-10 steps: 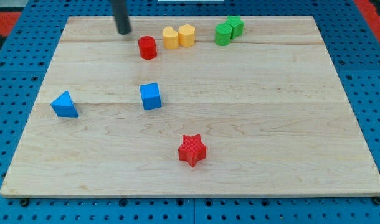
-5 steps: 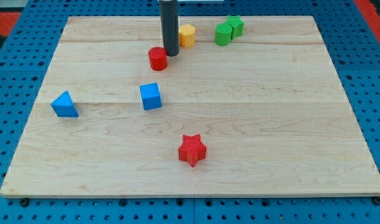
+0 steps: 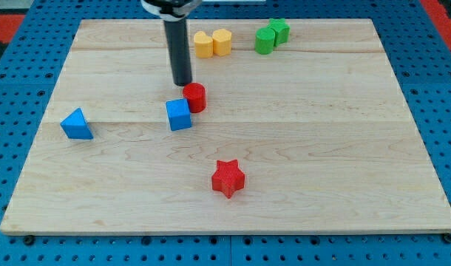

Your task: Push red circle closer to the red star

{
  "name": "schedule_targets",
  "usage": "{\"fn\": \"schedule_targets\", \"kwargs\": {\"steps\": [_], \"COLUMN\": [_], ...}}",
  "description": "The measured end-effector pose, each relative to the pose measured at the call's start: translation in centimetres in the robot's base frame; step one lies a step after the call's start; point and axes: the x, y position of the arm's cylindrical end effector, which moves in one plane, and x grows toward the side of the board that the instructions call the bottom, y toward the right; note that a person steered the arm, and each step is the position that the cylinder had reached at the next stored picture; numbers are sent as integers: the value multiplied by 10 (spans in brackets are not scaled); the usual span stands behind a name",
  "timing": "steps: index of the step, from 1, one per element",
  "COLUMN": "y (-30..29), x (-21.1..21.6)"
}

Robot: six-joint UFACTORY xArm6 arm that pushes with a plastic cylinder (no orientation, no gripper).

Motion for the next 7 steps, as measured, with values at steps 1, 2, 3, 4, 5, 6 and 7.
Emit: {"fn": "schedule_targets", "kwargs": {"steps": [1, 2, 3, 4, 5, 6, 7], "y": [20, 35, 51, 66, 95, 107, 110], "x": [37, 62, 73, 71, 65, 76, 95]}}
